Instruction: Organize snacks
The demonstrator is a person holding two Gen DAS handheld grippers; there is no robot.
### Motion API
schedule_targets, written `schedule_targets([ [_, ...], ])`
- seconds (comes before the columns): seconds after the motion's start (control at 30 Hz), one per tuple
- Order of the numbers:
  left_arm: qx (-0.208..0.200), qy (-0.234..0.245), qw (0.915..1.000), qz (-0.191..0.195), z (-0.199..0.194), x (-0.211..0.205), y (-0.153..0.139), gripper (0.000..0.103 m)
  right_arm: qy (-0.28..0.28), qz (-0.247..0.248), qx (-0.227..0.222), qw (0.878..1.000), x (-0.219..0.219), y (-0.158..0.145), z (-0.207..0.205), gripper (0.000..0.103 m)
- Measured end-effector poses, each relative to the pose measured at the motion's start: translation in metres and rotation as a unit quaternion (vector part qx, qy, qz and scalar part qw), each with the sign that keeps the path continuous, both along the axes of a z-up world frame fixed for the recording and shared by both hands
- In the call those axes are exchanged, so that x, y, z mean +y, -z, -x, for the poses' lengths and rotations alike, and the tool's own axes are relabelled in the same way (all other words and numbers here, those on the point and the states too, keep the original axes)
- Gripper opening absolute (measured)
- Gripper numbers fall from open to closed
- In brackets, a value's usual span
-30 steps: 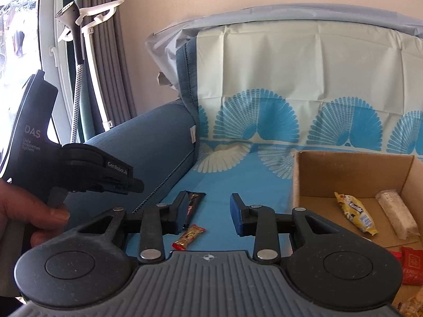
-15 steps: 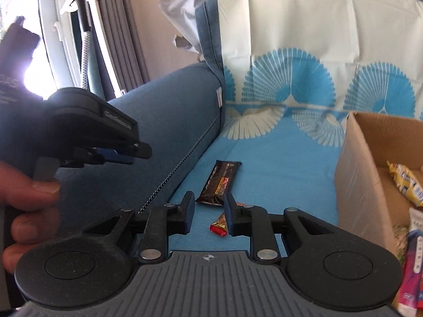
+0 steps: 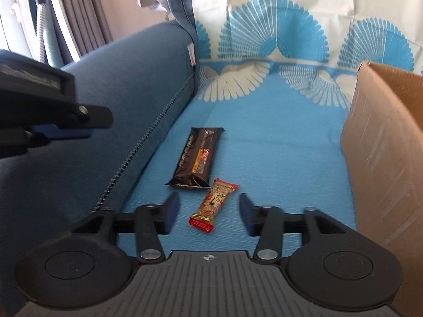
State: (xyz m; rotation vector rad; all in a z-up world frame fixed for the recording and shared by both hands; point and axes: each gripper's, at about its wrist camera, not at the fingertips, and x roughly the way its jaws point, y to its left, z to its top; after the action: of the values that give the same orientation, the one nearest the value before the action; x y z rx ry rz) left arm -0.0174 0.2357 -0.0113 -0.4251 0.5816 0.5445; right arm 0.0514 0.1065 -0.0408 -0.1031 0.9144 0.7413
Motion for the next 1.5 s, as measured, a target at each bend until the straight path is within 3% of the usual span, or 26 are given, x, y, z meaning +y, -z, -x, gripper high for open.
schedule_targets([
  [0.27,-0.005,-0.001,0.9999,0.009,-0.007,0.002,0.002,0.022,-0.003,0.042,0.019,0.999,0.016,0.025,-0.01,0.054],
  [0.43,-0.005,0.004,0.9999,0.008,-0.012,-0.002,0.003,0.022,-0.016,0.054,0.01,0.998,0.017,0.027,-0.008,0.028],
  [0.8,0.003,0.007,1.0,0.001,-0.014,-0.003,0.008,0.022,0.011,0.044,0.012,0.999,-0.012,0.01,-0.009,0.027],
  [1.13,0.005,0.044,0.9989,0.013,-0.03,-0.016,0.015,0.022,-0.042,0.047,0.008,0.998,-0.064,-0.014,0.027,0.027],
  [1.27,0.011,0.054,0.9983,0.019,-0.041,-0.018,0.023,0.03,-0.055,0.051,0.004,0.997,-0.079,-0.008,0.04,0.027],
  [1.37,0.023,0.054,0.998,0.025,-0.052,-0.015,0.032,0.034,-0.05,0.029,0.035,0.998,-0.083,-0.007,0.032,0.029],
  [1.43,0.028,0.052,0.9978,0.03,-0.058,-0.013,0.038,0.038,-0.052,0.041,0.02,0.998,-0.081,-0.005,0.032,0.04],
  [1.5,0.037,0.048,0.9978,0.028,-0.065,-0.011,0.044,0.044,-0.056,0.058,0.025,0.996,-0.078,0.001,0.031,0.041],
])
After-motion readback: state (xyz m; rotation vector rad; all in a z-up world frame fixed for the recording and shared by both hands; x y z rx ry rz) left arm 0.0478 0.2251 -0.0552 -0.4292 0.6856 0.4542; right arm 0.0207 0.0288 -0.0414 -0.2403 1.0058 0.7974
